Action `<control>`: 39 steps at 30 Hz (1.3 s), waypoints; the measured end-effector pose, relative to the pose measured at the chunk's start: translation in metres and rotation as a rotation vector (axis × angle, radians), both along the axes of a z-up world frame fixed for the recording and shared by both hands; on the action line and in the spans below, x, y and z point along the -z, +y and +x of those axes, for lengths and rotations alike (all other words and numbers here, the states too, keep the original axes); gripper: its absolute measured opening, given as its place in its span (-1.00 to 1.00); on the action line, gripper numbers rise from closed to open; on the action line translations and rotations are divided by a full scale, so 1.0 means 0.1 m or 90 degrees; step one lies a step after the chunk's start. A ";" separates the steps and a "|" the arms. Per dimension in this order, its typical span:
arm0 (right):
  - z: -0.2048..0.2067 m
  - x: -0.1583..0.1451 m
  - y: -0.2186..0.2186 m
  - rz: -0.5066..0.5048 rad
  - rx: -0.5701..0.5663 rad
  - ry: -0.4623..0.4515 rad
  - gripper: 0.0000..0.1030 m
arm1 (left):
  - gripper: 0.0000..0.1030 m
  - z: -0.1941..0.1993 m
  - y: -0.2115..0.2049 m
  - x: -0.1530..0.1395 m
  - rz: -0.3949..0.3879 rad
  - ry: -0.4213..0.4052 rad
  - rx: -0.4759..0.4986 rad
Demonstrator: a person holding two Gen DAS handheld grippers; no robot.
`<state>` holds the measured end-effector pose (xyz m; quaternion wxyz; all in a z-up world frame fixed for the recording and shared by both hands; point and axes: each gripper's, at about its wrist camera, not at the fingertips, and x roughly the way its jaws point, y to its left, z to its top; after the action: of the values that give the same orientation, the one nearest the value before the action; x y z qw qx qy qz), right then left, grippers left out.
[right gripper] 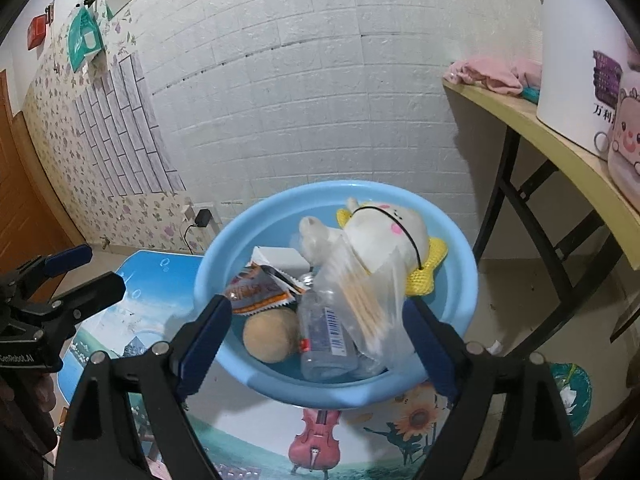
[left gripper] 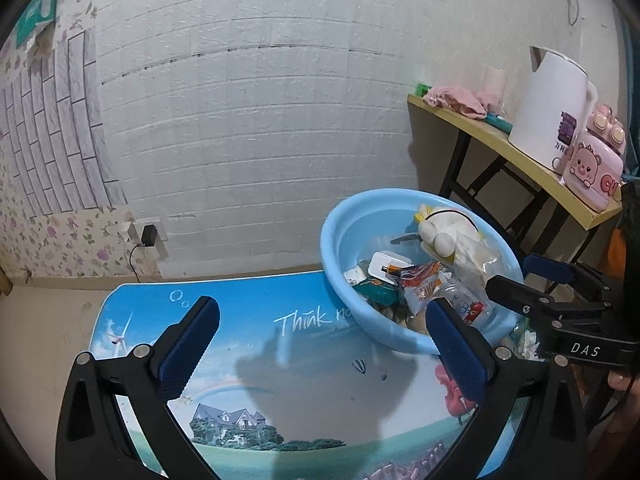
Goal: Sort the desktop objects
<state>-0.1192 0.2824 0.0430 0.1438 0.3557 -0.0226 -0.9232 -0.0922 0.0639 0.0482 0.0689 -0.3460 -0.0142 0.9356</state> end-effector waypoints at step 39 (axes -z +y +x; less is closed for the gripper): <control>0.19 -0.37 -0.05 0.008 0.043 0.096 1.00 | 1.00 0.15 -0.21 -0.23 -0.020 0.033 -0.042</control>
<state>-0.1001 0.2773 0.0804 0.1120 0.2852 -0.0179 -0.9517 -0.0773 0.0429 0.0709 0.0329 -0.3222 -0.0092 0.9460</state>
